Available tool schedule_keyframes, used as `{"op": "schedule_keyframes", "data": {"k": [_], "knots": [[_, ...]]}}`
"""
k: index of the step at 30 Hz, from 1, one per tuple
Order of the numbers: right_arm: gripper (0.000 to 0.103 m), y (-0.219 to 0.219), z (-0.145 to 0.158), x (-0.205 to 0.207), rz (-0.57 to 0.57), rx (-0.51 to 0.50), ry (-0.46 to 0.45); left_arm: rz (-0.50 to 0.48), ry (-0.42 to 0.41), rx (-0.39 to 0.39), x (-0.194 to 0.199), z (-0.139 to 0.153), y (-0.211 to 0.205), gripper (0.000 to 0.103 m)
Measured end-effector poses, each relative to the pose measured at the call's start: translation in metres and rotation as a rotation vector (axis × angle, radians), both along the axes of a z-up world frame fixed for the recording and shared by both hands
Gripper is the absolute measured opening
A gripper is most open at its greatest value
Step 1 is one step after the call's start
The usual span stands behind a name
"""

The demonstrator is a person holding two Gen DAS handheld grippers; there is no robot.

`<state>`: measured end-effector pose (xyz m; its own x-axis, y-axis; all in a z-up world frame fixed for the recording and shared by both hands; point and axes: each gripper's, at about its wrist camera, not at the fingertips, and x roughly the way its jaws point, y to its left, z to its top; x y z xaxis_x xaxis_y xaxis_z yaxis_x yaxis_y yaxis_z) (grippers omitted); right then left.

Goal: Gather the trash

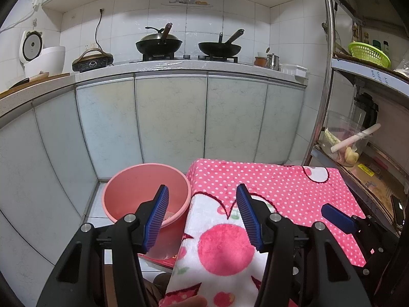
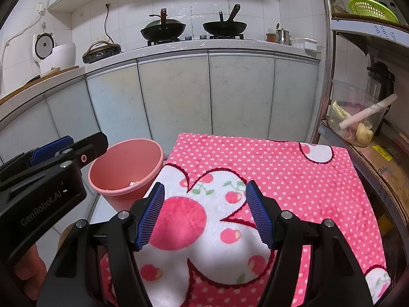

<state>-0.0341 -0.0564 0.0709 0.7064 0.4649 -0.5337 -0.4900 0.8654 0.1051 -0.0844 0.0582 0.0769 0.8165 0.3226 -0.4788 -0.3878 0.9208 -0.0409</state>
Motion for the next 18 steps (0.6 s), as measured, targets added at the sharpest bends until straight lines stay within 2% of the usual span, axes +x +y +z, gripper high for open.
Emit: {"op": "schedule_keyframes", "data": {"k": [18], "knots": [[0.066,-0.0002,-0.001,-0.0028,0.002,0.002,-0.002,-0.002,-0.002,0.003,-0.0025,0.0009,-0.0019,0.054]]}}
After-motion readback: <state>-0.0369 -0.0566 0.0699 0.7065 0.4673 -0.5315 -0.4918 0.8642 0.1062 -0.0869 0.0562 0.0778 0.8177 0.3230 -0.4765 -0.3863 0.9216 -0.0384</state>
